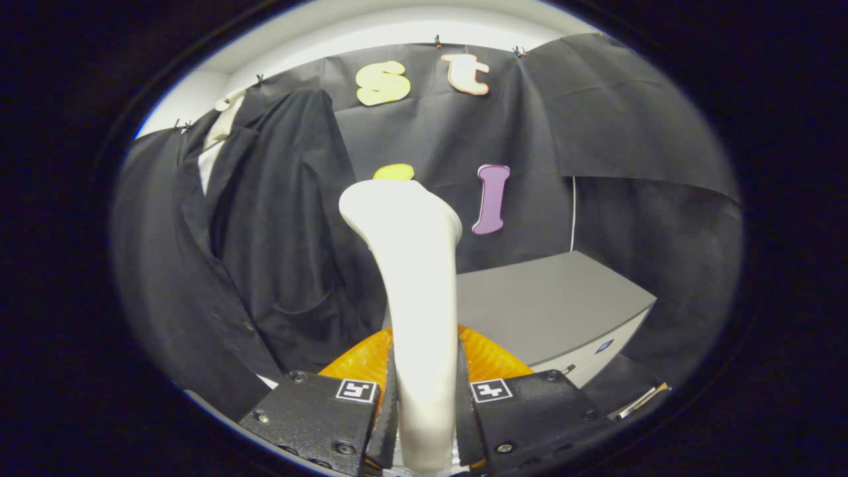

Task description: Iron the clothes twice with a garment steamer, once on the left side and once on the right side.

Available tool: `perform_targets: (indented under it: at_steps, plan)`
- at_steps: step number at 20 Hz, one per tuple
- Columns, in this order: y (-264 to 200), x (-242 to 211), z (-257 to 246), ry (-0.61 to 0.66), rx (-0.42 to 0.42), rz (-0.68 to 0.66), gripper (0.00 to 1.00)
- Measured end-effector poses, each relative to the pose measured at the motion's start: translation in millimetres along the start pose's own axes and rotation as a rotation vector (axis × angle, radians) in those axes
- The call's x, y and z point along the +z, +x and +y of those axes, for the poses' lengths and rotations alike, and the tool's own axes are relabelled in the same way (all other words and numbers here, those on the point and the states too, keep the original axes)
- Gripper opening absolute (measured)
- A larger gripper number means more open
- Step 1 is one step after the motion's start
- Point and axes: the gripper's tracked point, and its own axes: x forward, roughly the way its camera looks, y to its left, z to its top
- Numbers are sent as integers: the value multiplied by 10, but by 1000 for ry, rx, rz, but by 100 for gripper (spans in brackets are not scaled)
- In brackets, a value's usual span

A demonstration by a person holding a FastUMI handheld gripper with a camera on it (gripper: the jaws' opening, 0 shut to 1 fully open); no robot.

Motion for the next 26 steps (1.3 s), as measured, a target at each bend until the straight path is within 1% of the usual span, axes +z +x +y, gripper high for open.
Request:
perform_targets:
  at_steps: [4, 8, 12, 14, 19, 22, 26]
  plan:
    - [-336, 301, 310, 13, 22, -115, 38]
    - [-456, 691, 669, 32, 61, -247, 38]
    - [-400, 1050, 1036, 19, 107, -375, 38]
    - [-274, 1131, 1213, -4, 133, -391, 38]
    - [-6, 1334, 1597, 9, 201, -425, 38]
    - [33, 1562, 1740, 2, 216, -496, 38]
    - [47, 1784, 2020, -71, 234, -576, 38]
